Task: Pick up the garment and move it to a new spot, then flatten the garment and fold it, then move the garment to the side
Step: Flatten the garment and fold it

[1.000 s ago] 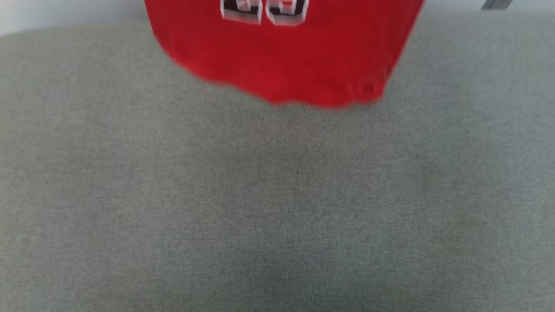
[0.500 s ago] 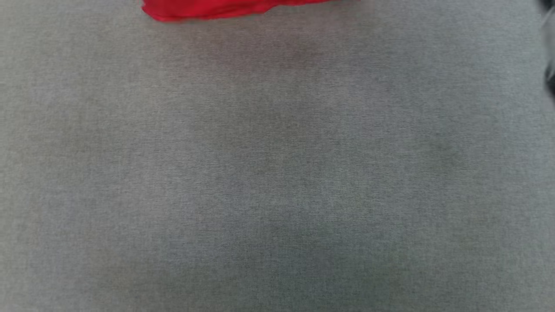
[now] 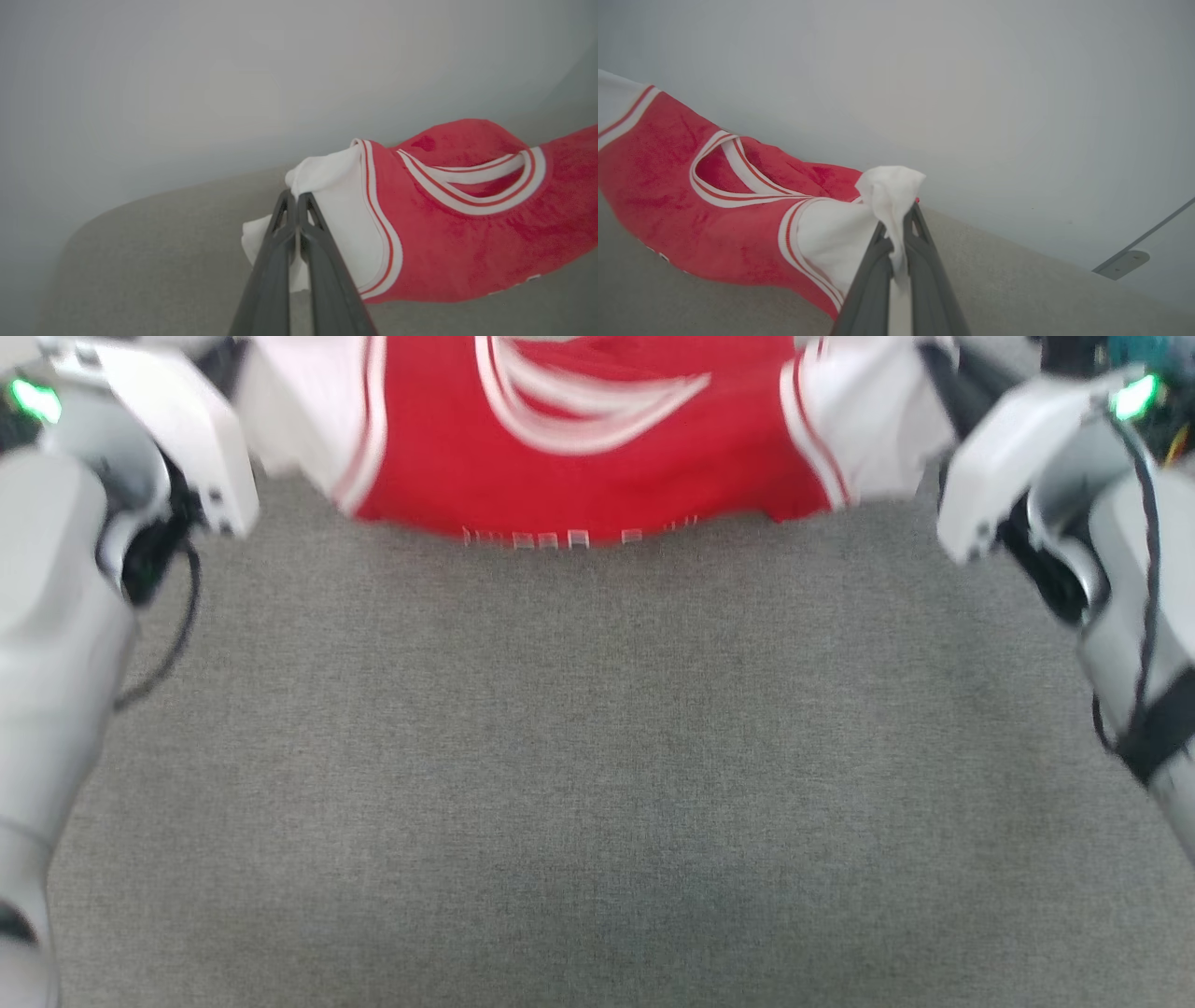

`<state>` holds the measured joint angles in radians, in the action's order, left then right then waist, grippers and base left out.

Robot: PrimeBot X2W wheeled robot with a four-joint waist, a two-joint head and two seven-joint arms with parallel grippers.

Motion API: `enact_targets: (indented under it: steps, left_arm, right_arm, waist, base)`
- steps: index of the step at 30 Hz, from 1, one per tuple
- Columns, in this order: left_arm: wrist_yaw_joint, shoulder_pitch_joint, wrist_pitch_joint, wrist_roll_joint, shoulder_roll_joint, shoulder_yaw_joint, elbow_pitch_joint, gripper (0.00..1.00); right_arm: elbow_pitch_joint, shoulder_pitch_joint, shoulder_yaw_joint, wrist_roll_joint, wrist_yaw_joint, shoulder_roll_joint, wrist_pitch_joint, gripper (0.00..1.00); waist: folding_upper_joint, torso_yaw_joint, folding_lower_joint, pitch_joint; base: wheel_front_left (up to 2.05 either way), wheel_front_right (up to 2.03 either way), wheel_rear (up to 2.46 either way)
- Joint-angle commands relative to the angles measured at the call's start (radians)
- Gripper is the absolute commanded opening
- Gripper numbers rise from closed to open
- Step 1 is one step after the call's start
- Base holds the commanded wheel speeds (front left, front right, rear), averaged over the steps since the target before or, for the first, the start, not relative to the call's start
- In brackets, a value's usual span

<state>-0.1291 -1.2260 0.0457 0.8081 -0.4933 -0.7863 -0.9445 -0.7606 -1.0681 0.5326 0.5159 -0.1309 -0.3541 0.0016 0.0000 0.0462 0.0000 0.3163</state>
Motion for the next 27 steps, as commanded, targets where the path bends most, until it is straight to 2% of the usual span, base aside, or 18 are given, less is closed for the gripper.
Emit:
enact_targets:
  steps: [1,6,8,11,14,20,25,27]
  left_arm:
    - [-0.001,0.055,0.056,0.051,-0.019,-0.007,0.037,0.0]
    - [-0.001,0.198,0.215,0.174,-0.082,-0.01,0.154,0.0]
    - [0.0,0.23,0.244,0.193,-0.095,-0.005,0.183,0.0]
    - [0.037,0.333,0.315,0.24,-0.146,-0.007,0.29,0.0]
    - [0.102,0.435,0.375,0.279,-0.205,-0.007,0.434,0.0]
    - [0.262,0.646,0.453,0.332,-0.348,-0.013,0.738,0.0]
    - [0.389,0.806,0.486,0.353,-0.444,-0.037,0.91,0.0]
    - [0.43,0.857,0.499,0.366,-0.465,-0.051,0.96,0.0]
  right_arm:
    - [0.057,0.064,0.011,0.063,0.0,-0.027,0.046,0.0]
    - [0.236,0.239,0.026,0.176,0.0,-0.114,0.178,0.0]
    - [0.273,0.276,0.028,0.191,0.0,-0.13,0.202,0.0]
    - [0.383,0.383,0.025,0.213,0.0,-0.186,0.265,0.0]
    - [0.485,0.489,0.007,0.233,0.0,-0.231,0.325,0.0]
    - [0.648,0.676,-0.048,0.226,0.0,-0.304,0.437,0.0]
    - [0.737,0.816,-0.098,0.234,0.0,-0.328,0.545,0.0]
    - [0.769,0.87,-0.116,0.241,0.0,-0.331,0.592,0.0]
  waist:
    - [0.0,0.002,0.0,-0.014]
    - [0.0,0.005,0.0,-0.042]
    - [0.0,0.006,0.0,-0.048]
    - [0.0,0.009,0.0,-0.063]
    - [0.0,0.013,0.0,-0.076]
    - [0.0,0.019,0.0,-0.101]
    - [0.0,0.017,0.0,-0.117]
    - [0.0,0.017,0.0,-0.12]
  base:
    - [0.0,0.0,0.0]
    - [0.0,0.0,0.0]
    - [0.0,0.0,0.0]
    - [0.0,0.0,0.0]
    - [0.0,0.0,0.0]
    - [0.0,0.0,0.0]
    - [0.0,0.0,0.0]
    - [0.0,0.0,0.0]
